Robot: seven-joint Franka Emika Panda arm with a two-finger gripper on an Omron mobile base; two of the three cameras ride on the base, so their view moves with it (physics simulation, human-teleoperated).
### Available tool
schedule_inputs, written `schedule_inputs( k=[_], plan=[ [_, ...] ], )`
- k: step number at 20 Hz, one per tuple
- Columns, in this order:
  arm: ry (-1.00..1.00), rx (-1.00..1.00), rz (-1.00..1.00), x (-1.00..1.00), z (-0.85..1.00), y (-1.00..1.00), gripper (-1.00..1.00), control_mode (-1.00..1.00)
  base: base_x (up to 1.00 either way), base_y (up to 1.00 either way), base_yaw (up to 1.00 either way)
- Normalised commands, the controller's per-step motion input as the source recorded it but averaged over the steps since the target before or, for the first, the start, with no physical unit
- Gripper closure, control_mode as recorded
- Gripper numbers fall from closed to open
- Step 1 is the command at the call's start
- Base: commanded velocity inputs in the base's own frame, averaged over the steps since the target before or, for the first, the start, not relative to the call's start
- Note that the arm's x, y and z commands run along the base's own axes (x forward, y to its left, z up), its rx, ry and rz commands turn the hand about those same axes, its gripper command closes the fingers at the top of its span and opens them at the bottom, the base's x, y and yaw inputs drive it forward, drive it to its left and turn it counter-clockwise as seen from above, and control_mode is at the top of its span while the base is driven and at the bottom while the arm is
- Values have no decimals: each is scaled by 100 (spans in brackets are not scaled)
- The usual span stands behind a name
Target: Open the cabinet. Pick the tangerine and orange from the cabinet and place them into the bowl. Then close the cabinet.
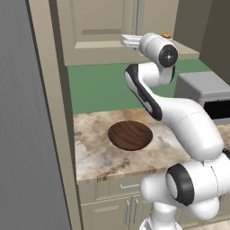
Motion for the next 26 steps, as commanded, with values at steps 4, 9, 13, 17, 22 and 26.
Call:
schedule_inputs(
  k=[4,9,13,17,22,26],
  plan=[
    [5,0,0,93,-1,38,-100,-100,0,0,0],
    [11,0,0,100,-2,43,-100,-100,0,0,0],
    [18,0,1,100,-8,4,-100,-100,0,0,0],
    [6,0,1,67,-6,0,100,-100,0,0,0],
    [0,0,0,2,0,0,100,-100,0,0,0],
    [0,0,0,0,0,0,100,-100,0,0,0]
  ],
)
